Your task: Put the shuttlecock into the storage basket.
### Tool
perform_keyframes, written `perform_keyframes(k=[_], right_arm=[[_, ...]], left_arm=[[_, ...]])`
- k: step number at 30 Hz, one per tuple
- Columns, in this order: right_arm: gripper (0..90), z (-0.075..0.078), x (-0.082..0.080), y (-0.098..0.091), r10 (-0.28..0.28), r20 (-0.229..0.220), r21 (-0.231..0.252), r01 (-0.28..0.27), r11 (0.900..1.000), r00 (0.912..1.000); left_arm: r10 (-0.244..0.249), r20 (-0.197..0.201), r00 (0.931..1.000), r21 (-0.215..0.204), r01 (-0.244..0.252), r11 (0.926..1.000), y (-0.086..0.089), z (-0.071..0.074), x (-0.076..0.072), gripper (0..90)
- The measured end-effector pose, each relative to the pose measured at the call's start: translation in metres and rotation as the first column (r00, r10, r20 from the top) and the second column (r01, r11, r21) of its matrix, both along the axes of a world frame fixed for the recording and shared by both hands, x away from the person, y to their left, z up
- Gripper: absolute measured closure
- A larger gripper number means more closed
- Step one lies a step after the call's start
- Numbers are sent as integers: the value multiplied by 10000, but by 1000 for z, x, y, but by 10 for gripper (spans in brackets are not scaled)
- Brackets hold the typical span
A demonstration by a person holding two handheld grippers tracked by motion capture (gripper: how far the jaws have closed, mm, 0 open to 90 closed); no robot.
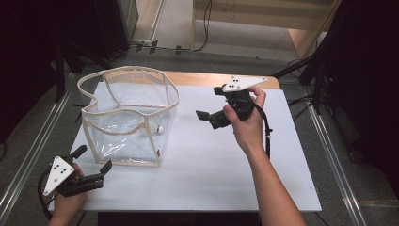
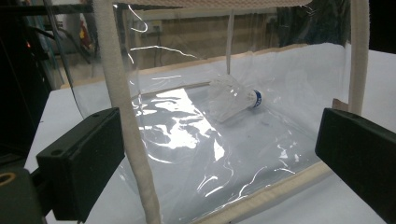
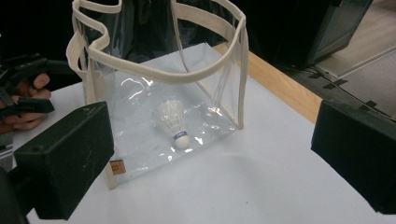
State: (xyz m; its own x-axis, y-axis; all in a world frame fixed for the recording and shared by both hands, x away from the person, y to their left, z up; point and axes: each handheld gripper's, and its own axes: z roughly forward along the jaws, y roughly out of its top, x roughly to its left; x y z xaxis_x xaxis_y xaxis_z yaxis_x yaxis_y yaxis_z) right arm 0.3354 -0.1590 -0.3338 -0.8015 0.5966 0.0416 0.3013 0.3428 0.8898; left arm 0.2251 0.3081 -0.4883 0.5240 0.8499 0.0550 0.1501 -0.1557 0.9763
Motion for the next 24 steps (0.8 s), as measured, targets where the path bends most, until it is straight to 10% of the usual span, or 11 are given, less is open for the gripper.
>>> perform_keyframes(k=[24], right_arm=[[0,-30,-21,-31,-392,198,187,389,9991,9990]], left_arm=[[17,-1,10000,4,-17,10000,0,0,0,21]])
